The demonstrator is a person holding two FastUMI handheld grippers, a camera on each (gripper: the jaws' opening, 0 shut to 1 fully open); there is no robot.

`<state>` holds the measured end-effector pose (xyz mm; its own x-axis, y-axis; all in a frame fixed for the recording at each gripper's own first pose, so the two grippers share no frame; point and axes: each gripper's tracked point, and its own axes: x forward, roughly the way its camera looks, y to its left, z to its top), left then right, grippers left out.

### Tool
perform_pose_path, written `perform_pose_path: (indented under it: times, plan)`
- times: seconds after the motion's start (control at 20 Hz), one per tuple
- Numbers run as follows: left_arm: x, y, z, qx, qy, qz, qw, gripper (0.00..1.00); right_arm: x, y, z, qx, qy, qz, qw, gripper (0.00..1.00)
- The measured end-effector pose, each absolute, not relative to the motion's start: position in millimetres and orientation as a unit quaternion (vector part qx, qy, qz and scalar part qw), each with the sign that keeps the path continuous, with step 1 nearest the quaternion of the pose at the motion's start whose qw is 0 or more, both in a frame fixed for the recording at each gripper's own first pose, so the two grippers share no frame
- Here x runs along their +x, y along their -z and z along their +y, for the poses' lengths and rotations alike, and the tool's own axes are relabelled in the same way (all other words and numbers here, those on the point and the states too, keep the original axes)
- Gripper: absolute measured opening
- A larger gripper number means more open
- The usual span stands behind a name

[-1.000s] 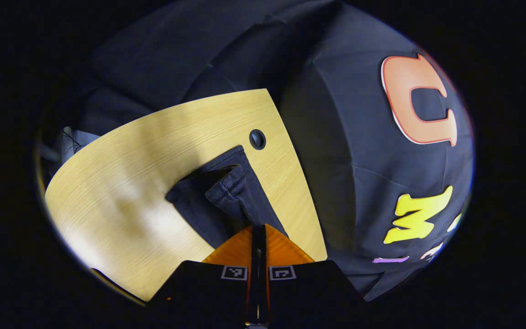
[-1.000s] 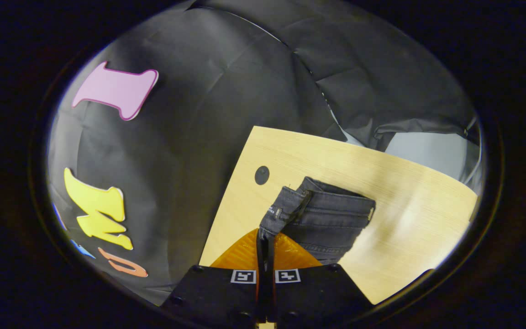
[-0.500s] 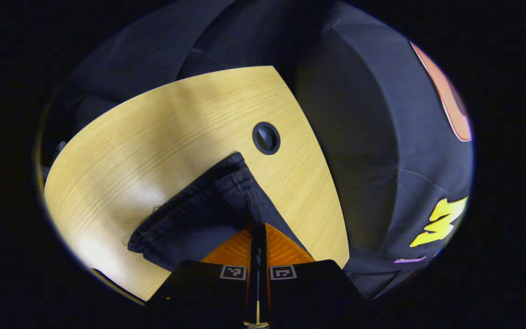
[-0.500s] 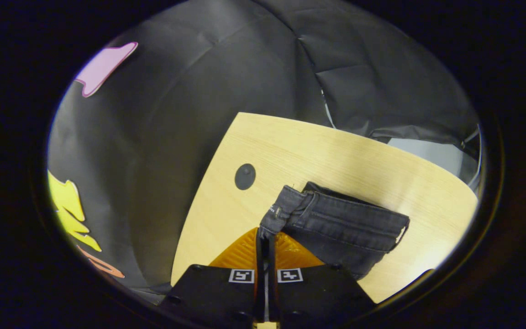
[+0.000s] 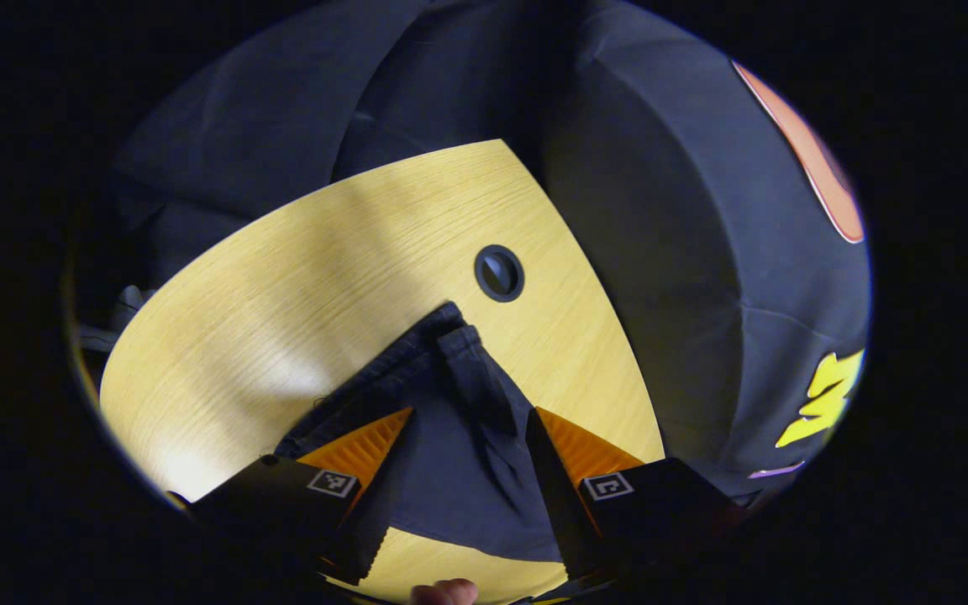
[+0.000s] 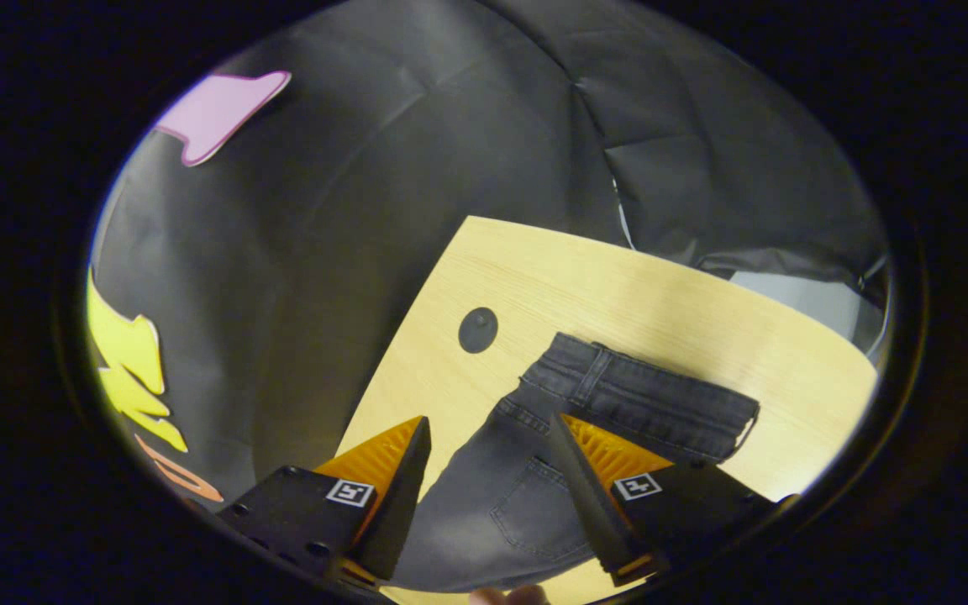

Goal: Grasp the waist and the cuffs of the jeans and fold them to make the two legs overlap; first hold the waist and fold one-third of the jeans toward the cuffs, then hold the cuffs and fold the remaining one-third in the same direction to finish folding.

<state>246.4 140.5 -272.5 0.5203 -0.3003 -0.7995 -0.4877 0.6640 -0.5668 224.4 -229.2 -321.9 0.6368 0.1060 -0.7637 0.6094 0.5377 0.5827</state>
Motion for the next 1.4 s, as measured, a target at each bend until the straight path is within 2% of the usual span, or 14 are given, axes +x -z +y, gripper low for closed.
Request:
perform_pose_path:
  times: [0.05, 0.15, 0.2, 0.25, 0.35, 0.4, 0.45, 0.5, 0.55, 0.65, 0.75, 0.9, 1.1, 1.4]
  plan:
    - [247, 259, 138, -0.387, -0.052, 0.476, 0.788, 0.83, 218, 313, -228, 0.436, 0.153, 0.392, 0.796, 0.88]
    - [243, 221, 127, -0.325, -0.02, 0.436, 0.839, 0.83, 201, 291, -227, 0.386, 0.137, 0.382, 0.829, 0.88]
    - [240, 199, 123, -0.286, -0.005, 0.404, 0.869, 0.96, 189, 278, -229, 0.351, 0.125, 0.374, 0.849, 0.88]
    - [235, 176, 117, -0.249, 0.01, 0.374, 0.893, 0.83, 175, 263, -231, 0.311, 0.113, 0.363, 0.871, 0.88]
    - [212, 125, 87, -0.175, 0.054, 0.31, 0.933, 0.83, 147, 232, -229, 0.221, 0.089, 0.331, 0.913, 0.88]
    - [199, 109, 75, -0.137, 0.059, 0.282, 0.948, 0.89, 130, 218, -227, 0.178, 0.078, 0.315, 0.929, 0.88]
    - [189, 92, 64, -0.106, 0.065, 0.251, 0.96, 1.0, 113, 205, -225, 0.14, 0.068, 0.301, 0.941, 0.96]
    - [178, 79, 53, -0.083, 0.067, 0.223, 0.969, 1.0, 96, 192, -217, 0.118, 0.055, 0.289, 0.948, 0.88]
    - [167, 67, 43, -0.068, 0.067, 0.201, 0.975, 1.0, 79, 185, -212, 0.105, 0.05, 0.279, 0.953, 0.87]
    - [138, 50, 18, -0.054, 0.061, 0.165, 0.983, 0.99, 44, 177, -209, 0.091, 0.052, 0.264, 0.959, 0.97]
    - [97, 51, -7, -0.059, 0.06, 0.144, 0.986, 0.99, 16, 168, -211, 0.07, 0.061, 0.252, 0.963, 0.97]
    - [69, 58, -37, -0.067, 0.072, 0.142, 0.985, 0.98, -9, 167, -219, 0.074, 0.063, 0.249, 0.964, 0.97]
    - [67, 56, -50, -0.048, 0.069, 0.145, 0.986, 0.99, -3, 192, -243, 0.084, 0.072, 0.258, 0.96, 0.95]
    - [63, 56, -63, -0.022, 0.051, 0.16, 0.986, 0.99, 47, 261, -279, 0.084, 0.081, 0.273, 0.955, 0.97]
